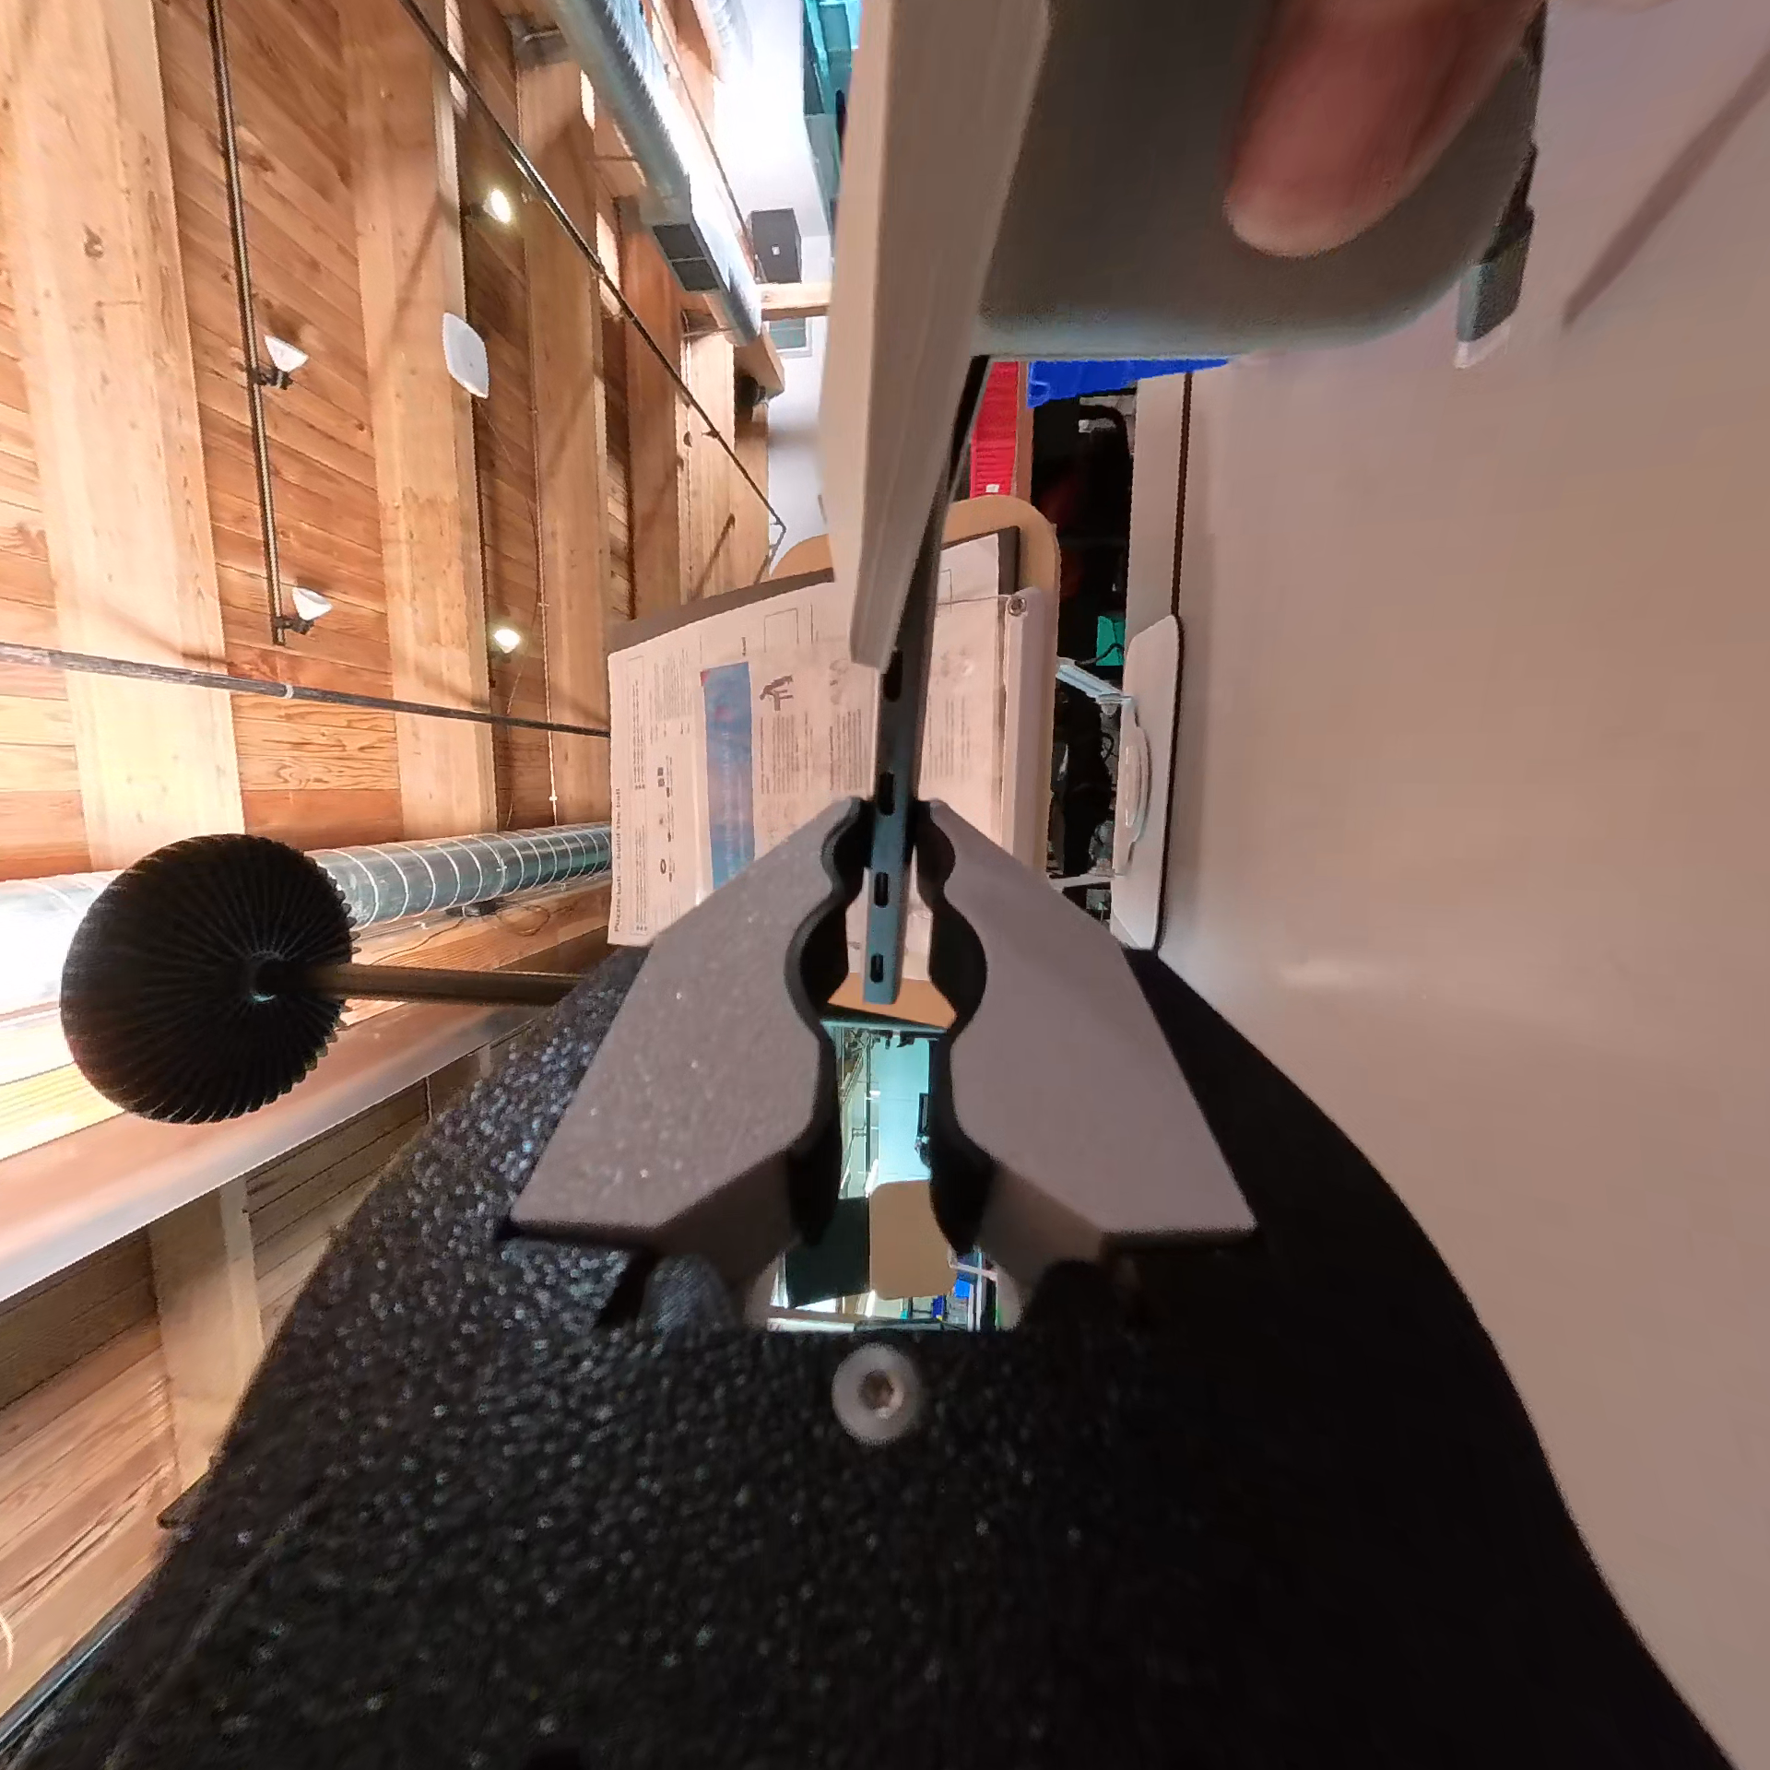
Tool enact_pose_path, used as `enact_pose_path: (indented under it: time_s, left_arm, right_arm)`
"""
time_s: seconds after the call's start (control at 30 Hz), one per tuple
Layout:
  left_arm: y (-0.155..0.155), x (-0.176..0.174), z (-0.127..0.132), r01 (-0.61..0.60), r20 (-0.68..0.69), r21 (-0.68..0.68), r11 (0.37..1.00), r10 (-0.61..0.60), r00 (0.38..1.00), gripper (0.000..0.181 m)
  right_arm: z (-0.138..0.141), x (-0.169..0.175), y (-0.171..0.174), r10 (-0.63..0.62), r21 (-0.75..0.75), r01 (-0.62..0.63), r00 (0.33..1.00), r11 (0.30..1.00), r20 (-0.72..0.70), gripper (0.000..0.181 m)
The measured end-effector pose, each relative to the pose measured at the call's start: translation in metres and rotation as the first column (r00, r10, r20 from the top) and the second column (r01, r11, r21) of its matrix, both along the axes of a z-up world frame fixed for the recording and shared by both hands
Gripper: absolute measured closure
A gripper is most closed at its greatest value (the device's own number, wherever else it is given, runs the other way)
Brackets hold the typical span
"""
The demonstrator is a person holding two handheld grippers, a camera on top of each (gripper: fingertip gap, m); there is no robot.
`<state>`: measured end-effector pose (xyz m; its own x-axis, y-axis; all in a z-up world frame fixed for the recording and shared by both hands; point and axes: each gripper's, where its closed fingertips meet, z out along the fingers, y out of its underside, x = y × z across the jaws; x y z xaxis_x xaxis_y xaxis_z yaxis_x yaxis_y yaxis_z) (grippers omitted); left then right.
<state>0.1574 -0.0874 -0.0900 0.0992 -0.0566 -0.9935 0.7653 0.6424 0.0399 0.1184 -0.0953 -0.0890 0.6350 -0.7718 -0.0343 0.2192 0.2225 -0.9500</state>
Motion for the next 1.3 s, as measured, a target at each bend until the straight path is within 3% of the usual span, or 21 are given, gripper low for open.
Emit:
enact_pose_path:
  time_s: [0.17, 0.43, 0.53, 0.67, 0.83, 0.93, 1.13, 1.3]
  left_arm:
    - [0.003, 0.006, -0.008, -0.005, -0.041, 0.013, 1.000, 0.005, 0.999, 0.174]
    - [-0.005, 0.006, -0.007, 0.018, -0.152, -0.065, 0.998, -0.027, 0.988, 0.172]
    - [-0.005, 0.006, -0.004, 0.017, -0.263, -0.144, 0.989, -0.054, 0.963, 0.169]
    - [0.007, 0.010, 0.004, -0.028, -0.521, -0.324, 0.946, -0.154, 0.840, 0.162]
    - [0.031, 0.016, 0.005, -0.161, -0.762, -0.467, 0.869, -0.304, 0.571, 0.153]
    - [0.046, 0.017, 0.007, -0.229, -0.802, -0.534, 0.814, -0.402, 0.441, 0.151]
    - [0.068, 0.029, 0.000, -0.306, -0.843, -0.504, 0.807, -0.383, 0.377, 0.151]
    - [0.088, 0.045, 0.019, -0.393, -0.853, -0.515, 0.761, -0.411, 0.323, 0.153]
  right_arm:
    - [-0.006, 0.002, 0.006, -0.053, -0.104, 0.054, 0.999, 0.993, 0.007, 0.159]
    - [-0.003, 0.002, -0.002, -0.119, -0.092, 0.117, 0.993, 0.989, -0.015, 0.160]
    - [-0.001, 0.002, -0.012, -0.149, -0.065, 0.147, 0.989, 0.987, -0.015, 0.160]
    - [0.003, 0.003, -0.025, -0.162, -0.003, 0.162, 0.987, 0.987, -0.025, 0.160]
    - [0.001, 0.006, -0.028, -0.188, -0.018, 0.187, 0.982, 0.982, -0.028, 0.159]
    - [-0.002, 0.008, -0.026, -0.192, -0.035, 0.191, 0.981, 0.981, -0.034, 0.159]
    - [-0.003, 0.010, -0.027, -0.196, -0.028, 0.195, 0.980, 0.980, -0.039, 0.159]
    - [-0.006, 0.011, -0.031, -0.218, -0.036, 0.216, 0.975, 0.976, -0.047, 0.159]
